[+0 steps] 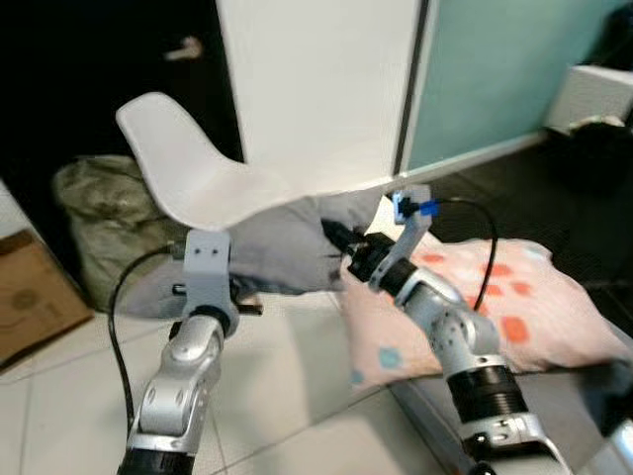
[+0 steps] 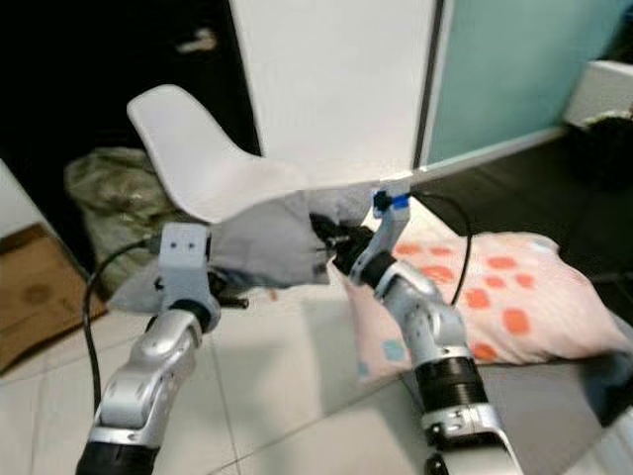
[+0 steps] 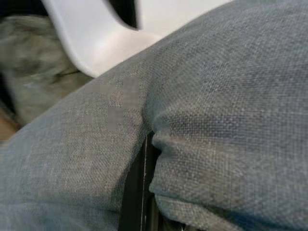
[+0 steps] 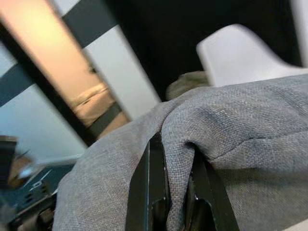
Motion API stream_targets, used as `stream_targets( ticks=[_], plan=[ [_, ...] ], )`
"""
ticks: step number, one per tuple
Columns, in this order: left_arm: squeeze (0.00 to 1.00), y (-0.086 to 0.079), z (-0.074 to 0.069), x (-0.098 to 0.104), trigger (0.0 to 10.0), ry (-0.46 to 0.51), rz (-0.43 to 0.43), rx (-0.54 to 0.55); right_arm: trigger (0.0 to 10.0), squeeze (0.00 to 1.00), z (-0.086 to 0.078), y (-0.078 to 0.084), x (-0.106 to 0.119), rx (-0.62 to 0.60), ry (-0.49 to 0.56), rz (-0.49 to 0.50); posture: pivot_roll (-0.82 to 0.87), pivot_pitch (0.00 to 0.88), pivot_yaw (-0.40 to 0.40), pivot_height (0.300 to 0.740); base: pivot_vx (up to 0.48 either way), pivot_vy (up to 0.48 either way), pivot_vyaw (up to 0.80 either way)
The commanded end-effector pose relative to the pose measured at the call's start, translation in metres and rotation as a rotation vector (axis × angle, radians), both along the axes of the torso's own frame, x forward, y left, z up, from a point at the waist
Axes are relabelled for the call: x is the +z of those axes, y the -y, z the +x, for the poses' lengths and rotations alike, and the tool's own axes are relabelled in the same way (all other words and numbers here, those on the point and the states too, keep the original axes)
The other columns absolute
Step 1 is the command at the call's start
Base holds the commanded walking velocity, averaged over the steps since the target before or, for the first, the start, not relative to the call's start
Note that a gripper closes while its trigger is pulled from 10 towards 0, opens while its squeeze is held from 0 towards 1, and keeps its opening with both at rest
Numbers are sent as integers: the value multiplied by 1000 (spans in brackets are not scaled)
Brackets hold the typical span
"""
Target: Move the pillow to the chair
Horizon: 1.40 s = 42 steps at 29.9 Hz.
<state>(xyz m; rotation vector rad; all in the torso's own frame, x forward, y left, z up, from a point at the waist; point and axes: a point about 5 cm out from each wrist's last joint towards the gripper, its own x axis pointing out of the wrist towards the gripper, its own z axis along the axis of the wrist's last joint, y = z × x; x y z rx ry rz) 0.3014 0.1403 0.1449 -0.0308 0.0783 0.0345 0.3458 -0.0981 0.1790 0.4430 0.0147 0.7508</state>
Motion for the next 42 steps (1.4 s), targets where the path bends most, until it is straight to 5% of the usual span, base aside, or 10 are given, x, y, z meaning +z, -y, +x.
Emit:
stream_targets(
  ticks=[1,14,42],
  plan=[
    [0,-3,1,16,10000,77,-4,5,10000,0,-4,-5,-2,35,1,-7,-186,0,18,740,0,0,794],
    [0,-3,1,15,10000,74,-6,-39,10000,0,1,-2,-9,-33,-52,-5,-183,0,25,740,70,0,367],
    [0,-1,4,20,10000,99,16,-85,10000,0,5,-3,-10,-77,-84,2,-185,0,21,740,473,0,0]
  ],
)
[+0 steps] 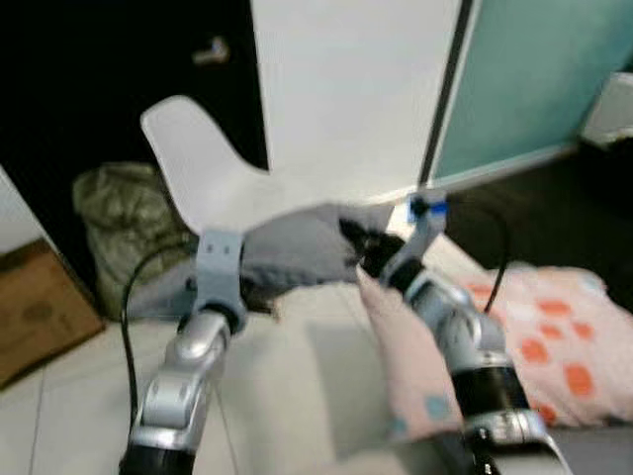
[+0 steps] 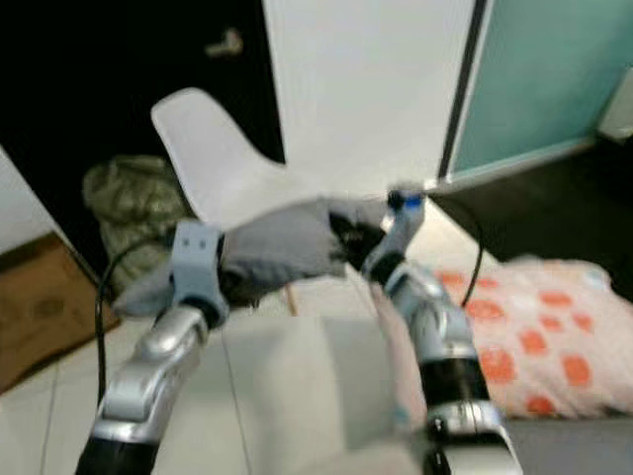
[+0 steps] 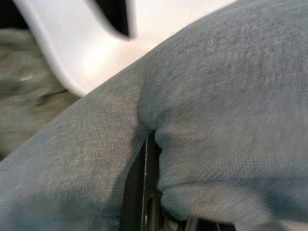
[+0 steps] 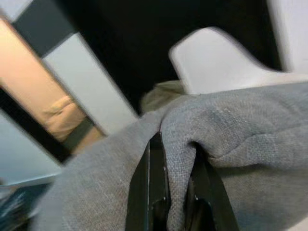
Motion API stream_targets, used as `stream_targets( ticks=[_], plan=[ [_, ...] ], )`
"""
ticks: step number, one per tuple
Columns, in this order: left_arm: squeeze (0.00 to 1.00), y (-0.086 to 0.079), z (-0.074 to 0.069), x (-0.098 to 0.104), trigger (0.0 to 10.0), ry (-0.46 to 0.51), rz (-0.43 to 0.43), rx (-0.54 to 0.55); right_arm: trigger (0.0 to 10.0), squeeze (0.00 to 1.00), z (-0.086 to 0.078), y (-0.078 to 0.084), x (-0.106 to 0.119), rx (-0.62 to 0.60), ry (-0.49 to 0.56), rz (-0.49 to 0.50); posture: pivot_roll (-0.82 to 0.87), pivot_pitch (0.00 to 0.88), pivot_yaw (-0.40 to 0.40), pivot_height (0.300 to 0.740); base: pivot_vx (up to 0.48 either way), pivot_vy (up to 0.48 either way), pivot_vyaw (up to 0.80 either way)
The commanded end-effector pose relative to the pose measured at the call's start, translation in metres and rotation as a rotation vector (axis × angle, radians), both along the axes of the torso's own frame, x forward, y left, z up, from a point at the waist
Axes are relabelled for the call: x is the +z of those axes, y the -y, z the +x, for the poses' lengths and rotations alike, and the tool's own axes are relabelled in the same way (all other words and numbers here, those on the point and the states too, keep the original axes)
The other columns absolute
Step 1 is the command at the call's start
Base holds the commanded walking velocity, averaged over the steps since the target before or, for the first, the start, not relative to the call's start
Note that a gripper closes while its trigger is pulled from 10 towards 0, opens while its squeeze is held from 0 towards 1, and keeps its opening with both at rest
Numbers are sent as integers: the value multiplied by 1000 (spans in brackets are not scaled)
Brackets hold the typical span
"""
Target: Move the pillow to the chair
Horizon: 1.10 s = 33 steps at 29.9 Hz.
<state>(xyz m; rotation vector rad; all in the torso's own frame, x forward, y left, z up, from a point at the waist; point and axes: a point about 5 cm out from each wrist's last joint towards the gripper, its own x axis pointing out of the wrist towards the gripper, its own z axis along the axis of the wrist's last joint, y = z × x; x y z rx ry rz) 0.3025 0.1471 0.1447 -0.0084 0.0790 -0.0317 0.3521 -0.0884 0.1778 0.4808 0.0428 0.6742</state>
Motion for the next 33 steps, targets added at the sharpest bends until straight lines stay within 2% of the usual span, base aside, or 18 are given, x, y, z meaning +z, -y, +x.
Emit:
stream_targets(
  ticks=[1,33],
  plan=[
    [0,5,3,20,10000,99,-6,-20,10000,0,-1,7,-9,-13,-31,-16,-185,0,21,740,480,0,0],
    [0,12,6,20,10000,96,-3,-64,10000,0,2,8,-5,-44,-28,11,-184,0,30,740,480,0,0]
  ],
)
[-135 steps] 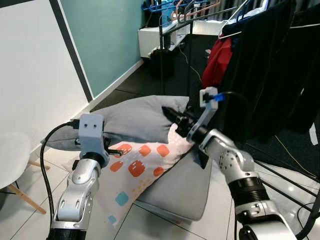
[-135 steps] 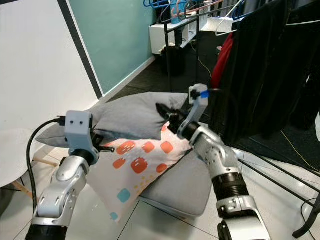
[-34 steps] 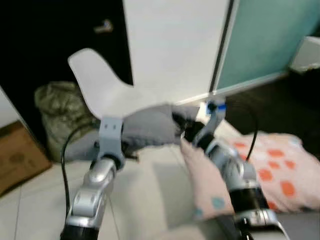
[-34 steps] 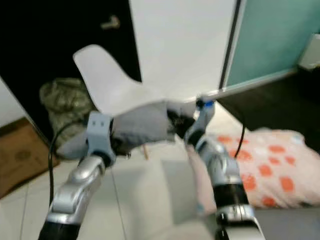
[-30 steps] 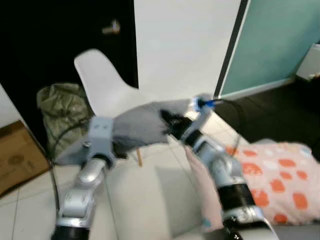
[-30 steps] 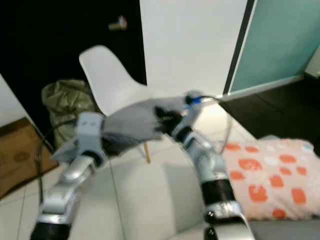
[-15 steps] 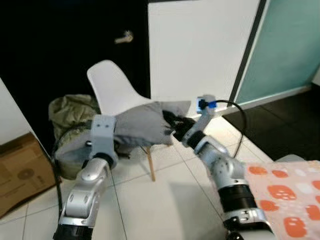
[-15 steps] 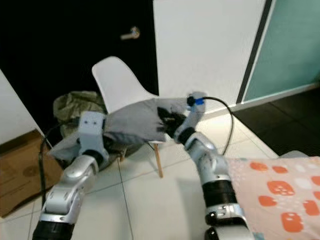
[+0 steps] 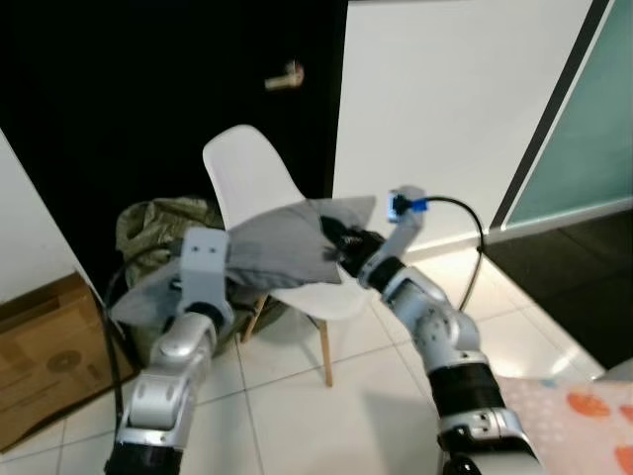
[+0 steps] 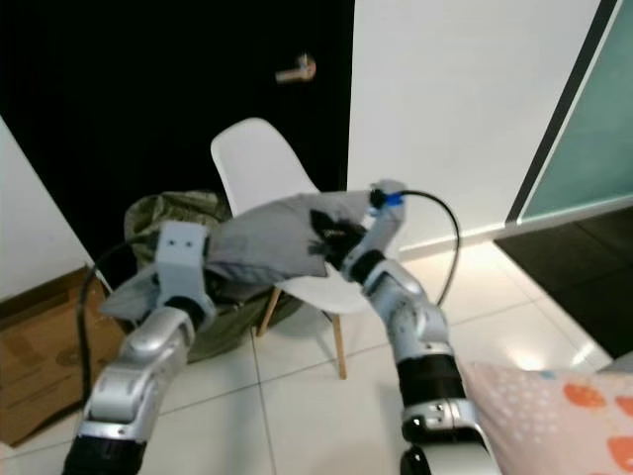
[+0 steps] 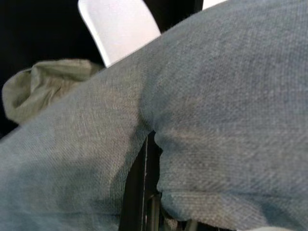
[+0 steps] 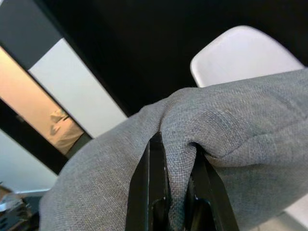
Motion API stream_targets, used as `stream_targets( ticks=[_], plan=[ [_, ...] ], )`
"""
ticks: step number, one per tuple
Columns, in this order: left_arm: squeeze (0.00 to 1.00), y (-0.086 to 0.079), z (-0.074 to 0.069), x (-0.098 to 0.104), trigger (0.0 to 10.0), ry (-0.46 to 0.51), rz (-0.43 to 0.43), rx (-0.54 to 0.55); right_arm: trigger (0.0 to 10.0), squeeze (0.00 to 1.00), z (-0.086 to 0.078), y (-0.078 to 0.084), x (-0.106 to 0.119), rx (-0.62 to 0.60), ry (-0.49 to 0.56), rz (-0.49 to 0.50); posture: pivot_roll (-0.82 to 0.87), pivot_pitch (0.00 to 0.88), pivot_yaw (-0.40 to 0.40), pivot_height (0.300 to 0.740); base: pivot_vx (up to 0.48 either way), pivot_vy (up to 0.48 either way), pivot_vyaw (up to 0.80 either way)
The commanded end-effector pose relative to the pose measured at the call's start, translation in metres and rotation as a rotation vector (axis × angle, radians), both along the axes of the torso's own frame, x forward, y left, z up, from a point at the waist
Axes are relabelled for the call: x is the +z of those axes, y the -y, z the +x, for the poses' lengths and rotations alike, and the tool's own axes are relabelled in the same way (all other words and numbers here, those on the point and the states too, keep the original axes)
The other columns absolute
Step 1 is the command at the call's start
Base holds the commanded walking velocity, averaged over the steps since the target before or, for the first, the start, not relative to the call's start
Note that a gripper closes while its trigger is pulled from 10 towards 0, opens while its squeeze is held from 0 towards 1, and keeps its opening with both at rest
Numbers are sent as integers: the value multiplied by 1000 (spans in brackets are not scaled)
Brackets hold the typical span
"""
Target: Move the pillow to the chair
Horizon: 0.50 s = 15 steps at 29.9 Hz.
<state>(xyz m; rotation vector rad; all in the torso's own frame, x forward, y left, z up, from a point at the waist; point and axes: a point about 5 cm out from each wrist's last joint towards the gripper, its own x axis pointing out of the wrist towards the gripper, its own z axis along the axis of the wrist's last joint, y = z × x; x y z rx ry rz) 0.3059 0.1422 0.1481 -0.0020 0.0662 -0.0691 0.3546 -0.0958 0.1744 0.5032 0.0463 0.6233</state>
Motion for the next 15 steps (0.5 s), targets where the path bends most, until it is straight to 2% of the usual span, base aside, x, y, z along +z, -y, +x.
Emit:
stream_targets(
  ticks=[1,15],
  plan=[
    [0,7,2,17,10000,82,-9,-28,10000,0,-1,1,-2,3,-6,-5,-184,0,30,740,480,0,0],
    [0,12,3,16,10000,75,-20,-52,10000,0,0,-1,0,7,-4,-2,-182,0,27,740,480,0,0]
  ],
)
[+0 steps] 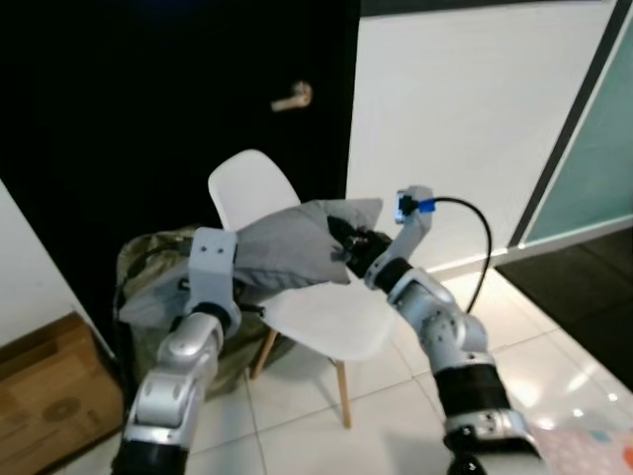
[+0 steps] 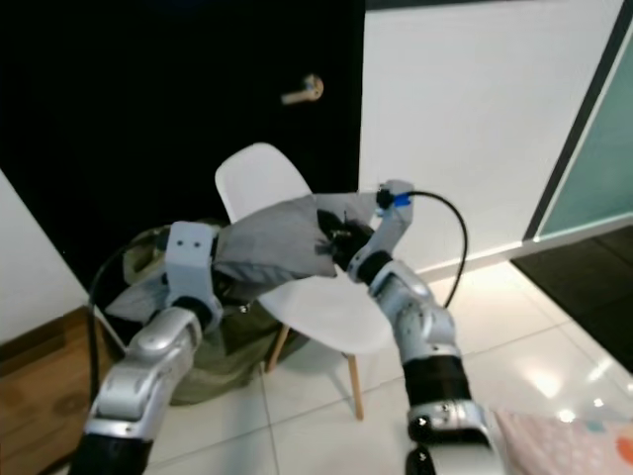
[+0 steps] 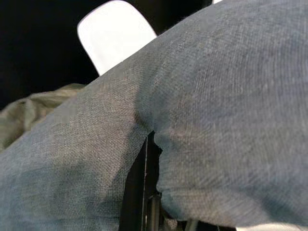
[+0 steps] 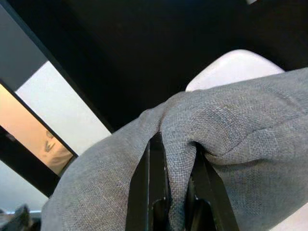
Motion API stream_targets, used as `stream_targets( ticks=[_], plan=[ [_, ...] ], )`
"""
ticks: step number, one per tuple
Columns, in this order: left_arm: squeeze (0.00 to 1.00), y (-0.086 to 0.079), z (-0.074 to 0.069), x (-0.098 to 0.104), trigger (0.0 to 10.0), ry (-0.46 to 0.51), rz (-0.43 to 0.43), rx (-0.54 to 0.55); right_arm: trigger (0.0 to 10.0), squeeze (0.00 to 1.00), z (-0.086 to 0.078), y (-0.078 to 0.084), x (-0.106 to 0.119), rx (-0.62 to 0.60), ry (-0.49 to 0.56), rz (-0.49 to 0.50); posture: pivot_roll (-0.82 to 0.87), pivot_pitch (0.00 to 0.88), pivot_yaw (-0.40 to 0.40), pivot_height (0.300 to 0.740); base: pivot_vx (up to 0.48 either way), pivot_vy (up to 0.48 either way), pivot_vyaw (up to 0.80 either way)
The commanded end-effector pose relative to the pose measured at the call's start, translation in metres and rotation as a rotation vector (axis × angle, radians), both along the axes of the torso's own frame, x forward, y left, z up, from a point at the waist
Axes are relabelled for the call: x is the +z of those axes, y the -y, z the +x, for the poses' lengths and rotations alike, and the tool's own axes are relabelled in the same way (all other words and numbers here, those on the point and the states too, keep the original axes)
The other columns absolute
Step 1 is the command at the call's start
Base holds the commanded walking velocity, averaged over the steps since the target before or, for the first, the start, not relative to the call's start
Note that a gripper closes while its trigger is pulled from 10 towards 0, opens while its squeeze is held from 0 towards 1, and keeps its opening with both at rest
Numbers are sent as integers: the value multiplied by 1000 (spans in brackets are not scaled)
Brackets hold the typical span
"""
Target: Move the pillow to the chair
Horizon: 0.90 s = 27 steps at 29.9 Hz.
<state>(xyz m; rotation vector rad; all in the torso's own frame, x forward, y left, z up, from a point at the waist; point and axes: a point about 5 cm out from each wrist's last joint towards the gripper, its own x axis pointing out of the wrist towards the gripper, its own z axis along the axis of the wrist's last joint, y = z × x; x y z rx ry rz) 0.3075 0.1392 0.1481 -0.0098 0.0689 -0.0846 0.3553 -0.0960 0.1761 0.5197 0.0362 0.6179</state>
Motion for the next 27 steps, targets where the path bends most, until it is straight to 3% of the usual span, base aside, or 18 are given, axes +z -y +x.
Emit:
stream_targets(
  ticks=[1,10,13,16,27],
  plan=[
    [0,9,1,16,10000,78,-13,-36,10000,0,0,-1,-2,15,-6,-20,-182,0,27,740,480,0,0],
    [0,11,3,17,10000,89,-15,-48,10000,0,1,-1,-1,18,-2,-21,-183,0,26,740,480,0,0],
    [0,12,3,22,10000,117,-54,-43,10000,0,1,-1,-1,20,0,-22,-184,0,26,740,0,0,0],
    [0,14,2,21,10000,104,-36,-61,10000,0,1,-2,0,22,1,-23,-184,0,26,740,0,0,0],
    [0,17,0,22,10000,113,-16,-70,10000,0,0,-2,-1,26,1,-12,-185,0,26,740,0,-437,0]
  ],
)
